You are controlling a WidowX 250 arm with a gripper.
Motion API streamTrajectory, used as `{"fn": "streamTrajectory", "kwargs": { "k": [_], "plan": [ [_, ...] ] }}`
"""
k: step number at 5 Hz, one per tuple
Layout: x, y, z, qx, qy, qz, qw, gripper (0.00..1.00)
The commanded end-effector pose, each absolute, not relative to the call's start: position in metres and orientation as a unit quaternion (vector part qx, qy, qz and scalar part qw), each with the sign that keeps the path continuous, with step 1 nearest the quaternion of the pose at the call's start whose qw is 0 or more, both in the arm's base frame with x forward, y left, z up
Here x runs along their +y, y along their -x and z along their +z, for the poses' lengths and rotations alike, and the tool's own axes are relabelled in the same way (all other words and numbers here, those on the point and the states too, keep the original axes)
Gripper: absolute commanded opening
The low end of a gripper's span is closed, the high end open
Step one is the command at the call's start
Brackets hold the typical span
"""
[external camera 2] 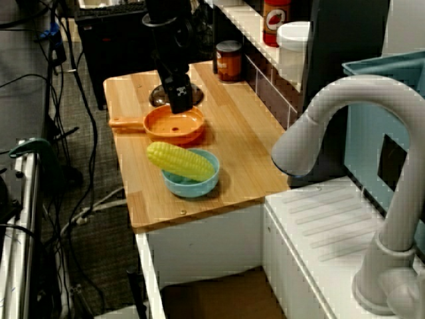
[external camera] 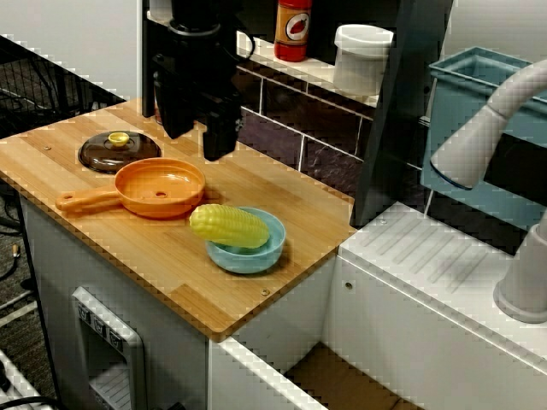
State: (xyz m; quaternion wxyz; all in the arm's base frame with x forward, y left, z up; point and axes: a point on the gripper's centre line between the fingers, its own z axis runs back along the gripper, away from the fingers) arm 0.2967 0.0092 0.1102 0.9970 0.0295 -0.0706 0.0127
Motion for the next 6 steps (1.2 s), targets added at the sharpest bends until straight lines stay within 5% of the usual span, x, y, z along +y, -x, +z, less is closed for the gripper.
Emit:
{"fn": "streamTrajectory", "kwargs": {
  "k": [1,6],
  "plan": [
    [-0.009,-0.285,0.121,-0.096,-0.035,0.002,0.995,1.00],
    [-0.026,-0.272,0.117,-0.099,-0.016,0.000,0.995,1.00]
  ]
}}
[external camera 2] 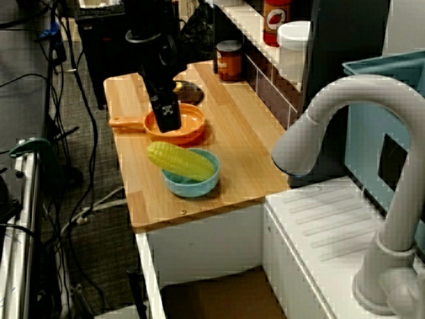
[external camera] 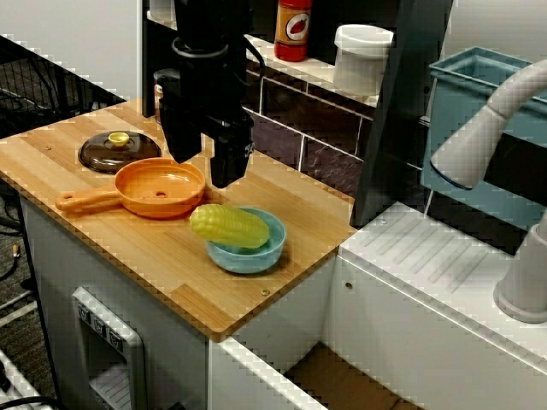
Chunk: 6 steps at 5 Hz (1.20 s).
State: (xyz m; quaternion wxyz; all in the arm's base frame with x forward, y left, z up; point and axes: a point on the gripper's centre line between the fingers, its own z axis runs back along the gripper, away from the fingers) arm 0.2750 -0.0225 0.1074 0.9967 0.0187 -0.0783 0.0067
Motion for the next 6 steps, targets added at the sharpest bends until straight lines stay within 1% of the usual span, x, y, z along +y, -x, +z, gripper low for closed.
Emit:
{"fn": "streamTrajectory", "kwargs": {
  "k": [1,3,6],
  "plan": [
    [-0.032,-0.268,0.113,-0.105,-0.018,-0.001,0.994,1.00],
    [-0.037,-0.268,0.096,-0.097,-0.021,0.001,0.995,1.00],
    [-0.030,-0.267,0.085,-0.090,-0.011,0.017,0.996,1.00]
  ]
}}
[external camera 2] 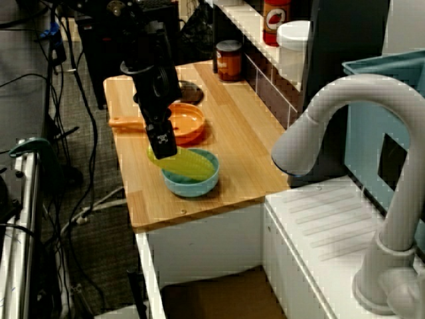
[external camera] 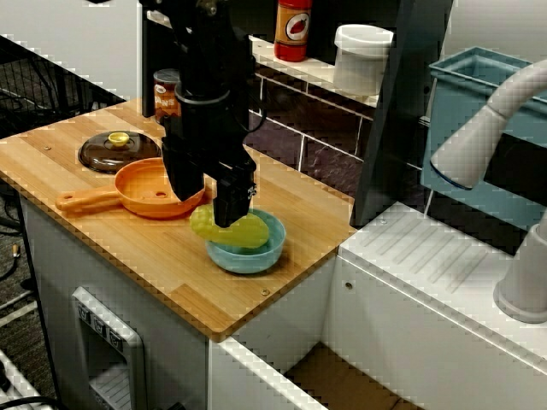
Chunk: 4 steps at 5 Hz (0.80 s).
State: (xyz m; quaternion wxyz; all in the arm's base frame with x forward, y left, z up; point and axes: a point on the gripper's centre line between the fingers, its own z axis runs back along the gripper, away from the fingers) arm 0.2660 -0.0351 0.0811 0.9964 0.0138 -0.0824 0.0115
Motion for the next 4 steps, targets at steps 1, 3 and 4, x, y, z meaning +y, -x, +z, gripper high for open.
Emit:
{"fn": "streamTrajectory", "kwargs": {
  "k": [1,3,4],
  "plan": [
    [-0.0300,-0.2668,0.0826,-0.089,-0.011,0.022,0.996,1.00],
    [-0.0299,-0.2659,0.0832,-0.087,0.000,0.022,0.996,1.00],
    [-0.0302,-0.2653,0.0801,-0.085,-0.001,0.023,0.996,1.00]
  ]
}}
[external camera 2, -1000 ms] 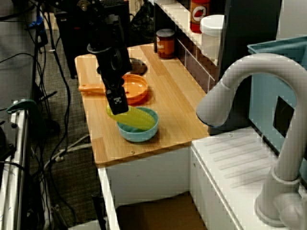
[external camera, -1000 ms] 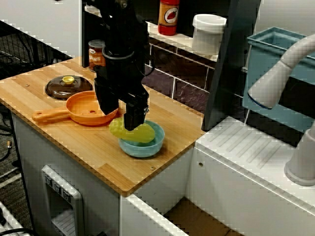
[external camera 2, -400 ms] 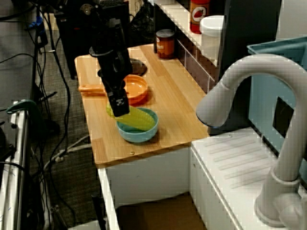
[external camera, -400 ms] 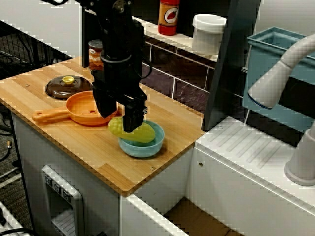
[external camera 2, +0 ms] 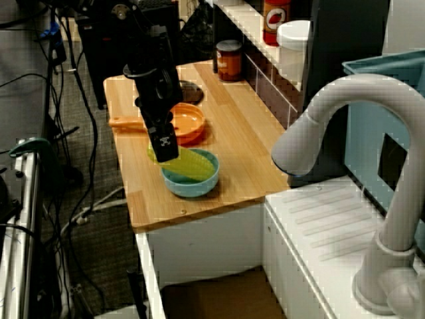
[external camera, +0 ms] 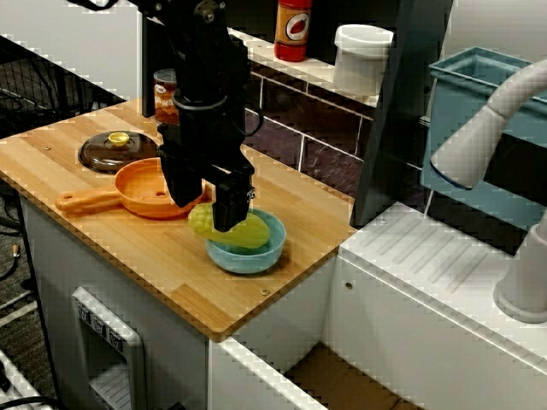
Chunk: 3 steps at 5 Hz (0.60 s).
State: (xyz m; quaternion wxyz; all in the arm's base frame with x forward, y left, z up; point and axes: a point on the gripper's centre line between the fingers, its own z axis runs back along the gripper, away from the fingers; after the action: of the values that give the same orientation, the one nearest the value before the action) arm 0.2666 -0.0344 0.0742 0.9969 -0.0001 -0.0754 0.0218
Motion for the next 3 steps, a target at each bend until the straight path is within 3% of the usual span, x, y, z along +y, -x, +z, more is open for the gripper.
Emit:
{"fn": "streamTrajectory", "kwargs": {
  "k": [1,3],
  "plan": [
    [-0.0303,-0.2644,0.0802,-0.085,-0.001,0.025,0.996,1.00],
    [-0.0329,-0.2622,0.0727,-0.081,-0.001,0.024,0.996,1.00]
  ]
}}
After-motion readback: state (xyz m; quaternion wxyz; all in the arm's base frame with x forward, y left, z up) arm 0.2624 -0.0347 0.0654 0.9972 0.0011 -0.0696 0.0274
